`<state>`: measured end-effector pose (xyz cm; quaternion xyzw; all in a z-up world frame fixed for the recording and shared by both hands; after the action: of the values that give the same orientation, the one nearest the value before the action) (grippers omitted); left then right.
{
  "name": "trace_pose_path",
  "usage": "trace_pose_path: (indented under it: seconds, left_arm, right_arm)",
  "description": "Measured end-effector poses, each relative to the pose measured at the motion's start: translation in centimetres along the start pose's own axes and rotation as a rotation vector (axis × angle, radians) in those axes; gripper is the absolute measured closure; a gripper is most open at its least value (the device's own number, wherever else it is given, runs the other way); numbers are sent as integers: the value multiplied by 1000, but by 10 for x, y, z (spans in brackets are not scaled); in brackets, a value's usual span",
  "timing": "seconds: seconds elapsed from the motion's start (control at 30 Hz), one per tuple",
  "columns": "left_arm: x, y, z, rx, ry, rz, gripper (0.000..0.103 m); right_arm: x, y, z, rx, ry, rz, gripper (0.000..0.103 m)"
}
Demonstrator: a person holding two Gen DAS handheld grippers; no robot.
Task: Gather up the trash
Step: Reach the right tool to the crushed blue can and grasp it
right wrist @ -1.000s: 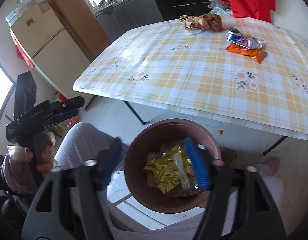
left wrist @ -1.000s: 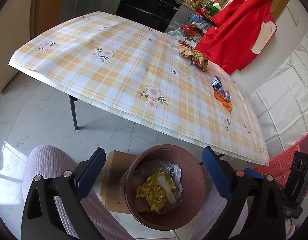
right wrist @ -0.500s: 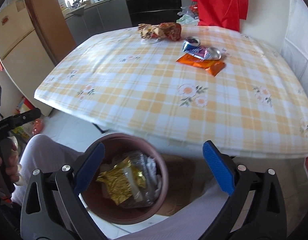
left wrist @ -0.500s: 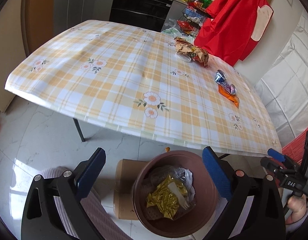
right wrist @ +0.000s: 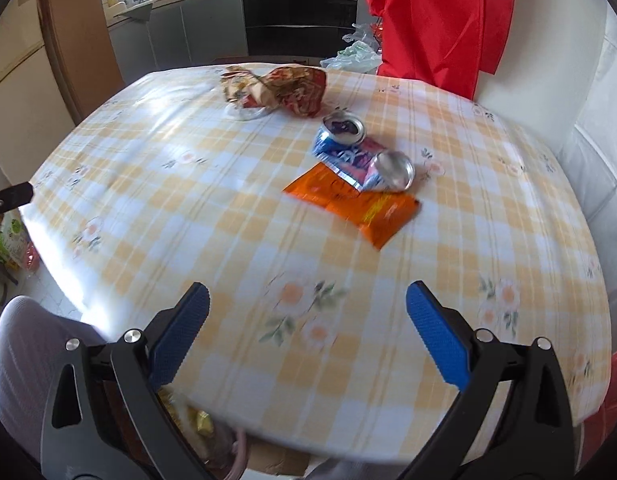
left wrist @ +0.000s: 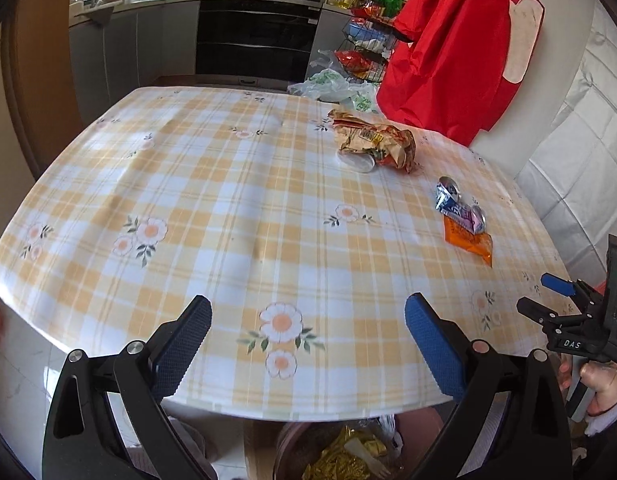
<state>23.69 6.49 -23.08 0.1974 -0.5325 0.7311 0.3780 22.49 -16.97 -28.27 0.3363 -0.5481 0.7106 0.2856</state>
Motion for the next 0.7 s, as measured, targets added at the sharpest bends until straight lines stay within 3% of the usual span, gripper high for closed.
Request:
trace_pose_path:
  seconds: [0.2, 0.37, 0.5, 0.7]
  left_arm:
    - [-42, -42, 5, -10, 22, 8, 8]
    - [-72, -68, 9, -1, 50, 16, 8]
    - [-91, -80, 12, -3, 57, 15, 8]
    - [-110, -93, 10, 10, 58, 19, 8]
  right_arm:
    - [-60, -58, 24, -30, 22, 8, 6]
    - [-111, -100, 17, 8, 28, -17, 7]
    - [-144, -119, 6, 24, 40, -50, 8]
    - [-176, -128, 7, -35, 65, -109, 22]
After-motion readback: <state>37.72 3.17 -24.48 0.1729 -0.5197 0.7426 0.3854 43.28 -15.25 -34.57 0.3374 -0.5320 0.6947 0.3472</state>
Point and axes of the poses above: each gripper's, at about its wrist camera, not at the fingertips, and x roughly against the way its jaws point, z to its right, y to its underside, the point moved 5 cm from there along -x, roughly the way its jaws point, and after that the axes turned 11 degrees about y, right-handed, at the moved point
